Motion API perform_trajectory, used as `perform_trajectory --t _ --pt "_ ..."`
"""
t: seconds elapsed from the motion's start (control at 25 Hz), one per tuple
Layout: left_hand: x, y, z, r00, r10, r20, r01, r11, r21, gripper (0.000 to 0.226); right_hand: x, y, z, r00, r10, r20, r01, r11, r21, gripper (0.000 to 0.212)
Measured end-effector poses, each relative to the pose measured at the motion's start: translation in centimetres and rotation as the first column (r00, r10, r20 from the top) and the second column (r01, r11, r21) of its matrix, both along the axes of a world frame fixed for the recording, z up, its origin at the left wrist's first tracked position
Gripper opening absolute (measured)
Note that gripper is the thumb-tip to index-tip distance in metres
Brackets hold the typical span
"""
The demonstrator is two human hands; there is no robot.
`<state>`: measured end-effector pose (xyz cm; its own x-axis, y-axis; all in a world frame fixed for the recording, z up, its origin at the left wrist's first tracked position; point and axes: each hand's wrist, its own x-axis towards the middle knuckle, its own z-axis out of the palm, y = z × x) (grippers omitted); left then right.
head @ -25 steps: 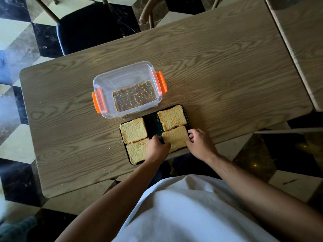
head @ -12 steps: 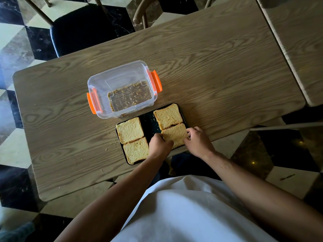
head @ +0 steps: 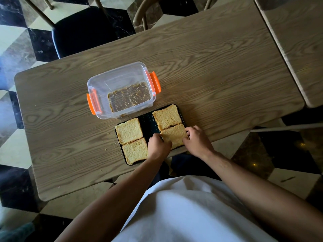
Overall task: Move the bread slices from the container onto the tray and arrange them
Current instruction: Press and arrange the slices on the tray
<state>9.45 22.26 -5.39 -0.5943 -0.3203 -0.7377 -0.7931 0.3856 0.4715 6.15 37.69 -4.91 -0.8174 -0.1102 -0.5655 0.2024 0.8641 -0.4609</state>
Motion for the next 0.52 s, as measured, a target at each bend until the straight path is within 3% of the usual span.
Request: perform_trajectory --t 0.12,0.24,0.36,0.52 --pt "0.7 -1.0 0.9 0.958 -0.233 -0.166 0.193 0.955 -0.226 0.054 -0.1 -0.9 0.4 0.987 0.09 -0.135 -0.098 0.994 -0.053 0.04" --pt "1.3 -3.2 0.4 0.818 -0.542 -0.194 0.389 0.769 -0.507 0.058 -0.6 -2.9 -0.5 0.937 0.284 -0.202 -0.302 0.951 -0.062 0.046" --pt "2.2 -5.6 -1.2 0.763 -0.644 -0.064 0.494 0.644 -0.585 0.064 -1.6 -4.6 -1.8 0.842 0.476 -0.256 -0.476 0.877 0.064 0.057" --pt "3.5 -6.9 -2.6 0.713 -0.7 -0.028 0.538 0.573 -0.618 0.059 -2.8 -5.5 -2.0 0.721 0.658 -0.217 -0.621 0.753 0.218 0.057"
